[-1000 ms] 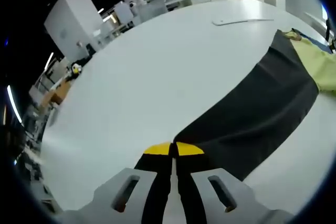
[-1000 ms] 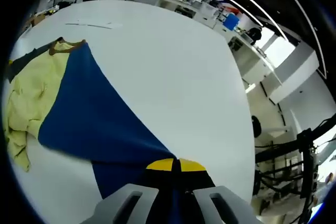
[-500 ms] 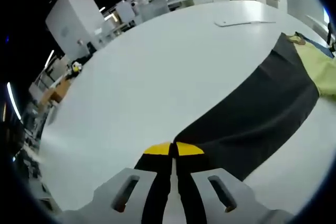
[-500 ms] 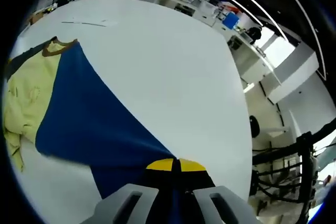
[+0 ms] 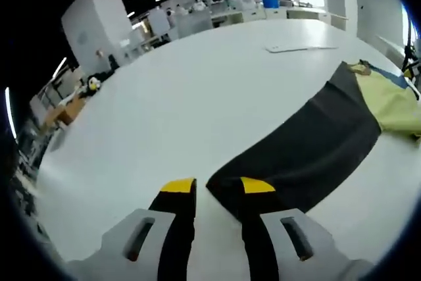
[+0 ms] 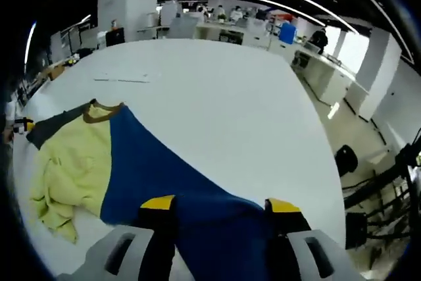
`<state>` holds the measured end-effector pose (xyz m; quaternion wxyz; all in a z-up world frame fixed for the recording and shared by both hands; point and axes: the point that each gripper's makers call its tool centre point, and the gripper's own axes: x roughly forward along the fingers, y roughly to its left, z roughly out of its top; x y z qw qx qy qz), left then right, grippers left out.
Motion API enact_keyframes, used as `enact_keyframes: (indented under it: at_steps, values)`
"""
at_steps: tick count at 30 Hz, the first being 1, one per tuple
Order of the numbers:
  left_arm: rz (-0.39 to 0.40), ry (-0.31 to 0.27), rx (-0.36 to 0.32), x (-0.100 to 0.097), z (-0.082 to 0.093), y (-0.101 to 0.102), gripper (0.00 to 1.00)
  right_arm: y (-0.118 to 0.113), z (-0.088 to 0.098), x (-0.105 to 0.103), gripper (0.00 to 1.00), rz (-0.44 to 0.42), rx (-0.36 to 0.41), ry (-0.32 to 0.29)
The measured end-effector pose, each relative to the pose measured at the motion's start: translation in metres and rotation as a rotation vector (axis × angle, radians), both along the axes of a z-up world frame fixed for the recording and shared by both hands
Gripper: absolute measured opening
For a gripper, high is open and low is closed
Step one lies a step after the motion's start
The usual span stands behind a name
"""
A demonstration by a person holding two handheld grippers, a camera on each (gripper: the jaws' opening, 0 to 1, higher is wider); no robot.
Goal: Fold the garment on the visible template until the final outline fits inside the template.
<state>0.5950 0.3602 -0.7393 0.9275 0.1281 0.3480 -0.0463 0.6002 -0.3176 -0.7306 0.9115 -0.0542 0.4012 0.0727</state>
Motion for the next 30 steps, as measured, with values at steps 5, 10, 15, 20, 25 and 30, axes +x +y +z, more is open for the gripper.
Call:
enact_keyframes:
  at_steps: [5,10,15,20,25,30]
  values:
    - [-0.060,-0.054,-0.052,-0.004,0.014,-0.020,0.47,0.041,0.013,-0.009,0.73,0.107,0.106,-0.011]
    - [-0.135,-0.087,-0.089,-0.014,0.024,-0.046,0.60,0.083,0.024,-0.023,0.83,0.241,0.132,-0.021]
    - [-0.175,-0.100,-0.155,-0.024,0.028,-0.066,0.72,0.113,0.033,-0.035,0.87,0.322,0.150,-0.027]
    - [-0.220,-0.119,-0.206,-0.038,0.032,-0.086,0.80,0.152,0.036,-0.054,0.89,0.453,0.184,-0.009]
    - [-0.249,-0.118,-0.236,-0.053,0.034,-0.102,0.87,0.183,0.037,-0.074,0.87,0.566,0.176,0.002]
    - [-0.294,-0.105,-0.255,-0.064,0.036,-0.118,0.94,0.218,0.042,-0.096,0.86,0.687,0.256,0.005]
